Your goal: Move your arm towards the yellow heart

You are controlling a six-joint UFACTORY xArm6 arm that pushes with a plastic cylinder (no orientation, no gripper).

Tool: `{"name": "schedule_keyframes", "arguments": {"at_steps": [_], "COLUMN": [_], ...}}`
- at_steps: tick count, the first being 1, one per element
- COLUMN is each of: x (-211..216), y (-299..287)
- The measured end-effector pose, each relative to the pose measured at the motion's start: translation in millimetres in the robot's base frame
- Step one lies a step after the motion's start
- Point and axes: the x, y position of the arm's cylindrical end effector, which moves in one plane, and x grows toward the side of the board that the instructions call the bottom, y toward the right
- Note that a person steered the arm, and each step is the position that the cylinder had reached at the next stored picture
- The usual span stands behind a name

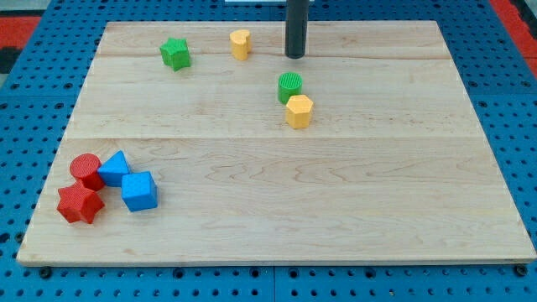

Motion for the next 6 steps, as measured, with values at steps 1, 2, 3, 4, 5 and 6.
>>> {"name": "schedule_keyframes", "arguments": {"at_steps": [1, 2, 3, 4, 5, 6], "x": [-32, -52, -60, -60, -58, -45], "y": [-13, -58, -100, -107, -90, -81]}}
